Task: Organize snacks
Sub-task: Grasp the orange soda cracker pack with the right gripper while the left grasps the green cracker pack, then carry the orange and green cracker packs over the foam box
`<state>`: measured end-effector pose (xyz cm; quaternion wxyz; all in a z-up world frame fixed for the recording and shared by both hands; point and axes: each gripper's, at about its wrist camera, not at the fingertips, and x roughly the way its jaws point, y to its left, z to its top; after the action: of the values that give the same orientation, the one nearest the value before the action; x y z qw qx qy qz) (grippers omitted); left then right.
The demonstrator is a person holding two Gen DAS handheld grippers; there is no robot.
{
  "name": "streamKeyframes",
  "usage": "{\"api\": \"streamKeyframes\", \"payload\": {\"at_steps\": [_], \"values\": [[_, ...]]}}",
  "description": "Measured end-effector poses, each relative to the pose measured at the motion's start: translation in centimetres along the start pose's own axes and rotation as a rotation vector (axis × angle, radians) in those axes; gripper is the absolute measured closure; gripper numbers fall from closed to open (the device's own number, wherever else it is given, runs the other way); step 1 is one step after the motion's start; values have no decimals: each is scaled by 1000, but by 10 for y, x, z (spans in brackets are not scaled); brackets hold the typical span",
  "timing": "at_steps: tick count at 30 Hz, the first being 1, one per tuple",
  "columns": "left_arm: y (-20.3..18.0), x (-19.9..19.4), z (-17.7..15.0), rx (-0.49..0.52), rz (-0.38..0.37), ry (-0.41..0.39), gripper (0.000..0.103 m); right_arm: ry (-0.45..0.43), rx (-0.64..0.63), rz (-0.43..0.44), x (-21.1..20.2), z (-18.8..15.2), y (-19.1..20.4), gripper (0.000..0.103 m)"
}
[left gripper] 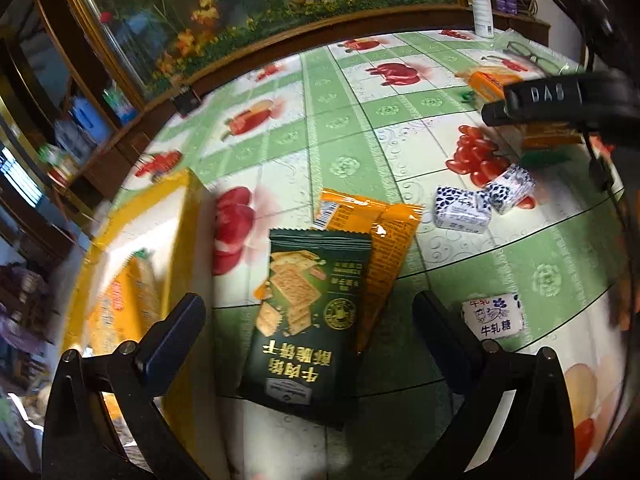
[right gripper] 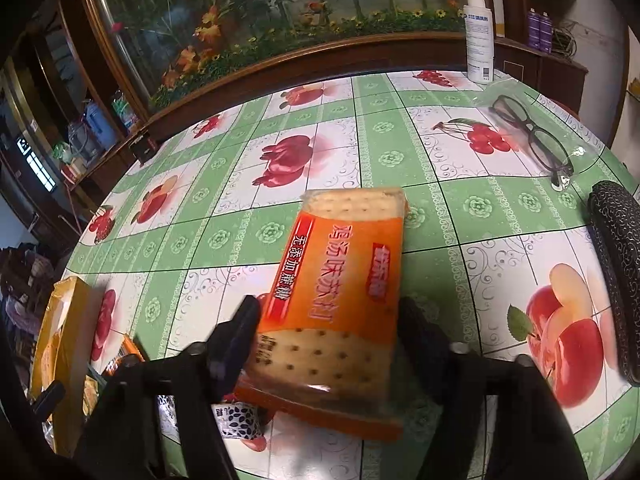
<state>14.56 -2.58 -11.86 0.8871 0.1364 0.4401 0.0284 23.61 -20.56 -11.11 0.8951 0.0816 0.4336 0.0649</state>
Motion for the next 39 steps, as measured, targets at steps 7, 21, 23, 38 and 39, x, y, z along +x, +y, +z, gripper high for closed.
{"api": "streamKeyframes", "payload": {"at_steps": [7, 21, 23, 38, 39], "values": [[13, -2, -4, -74, -125, -4, 48, -14, 1, 28, -8, -2, -10, 47], [56, -28, -25, -186, -325, -89, 61, -85, 66, 152, -61, -17, -34, 47], [61, -37, -28, -212, -364, -105, 61, -91, 75, 187, -71, -23, -36, 47], [56, -95, -44, -227, -354, -187, 61, -124, -12, 323, -134, -75, -12, 47], [58, -97, -46, -230, -350, -190, 61, -125, -22, 328, -136, -77, -8, 47]]}}
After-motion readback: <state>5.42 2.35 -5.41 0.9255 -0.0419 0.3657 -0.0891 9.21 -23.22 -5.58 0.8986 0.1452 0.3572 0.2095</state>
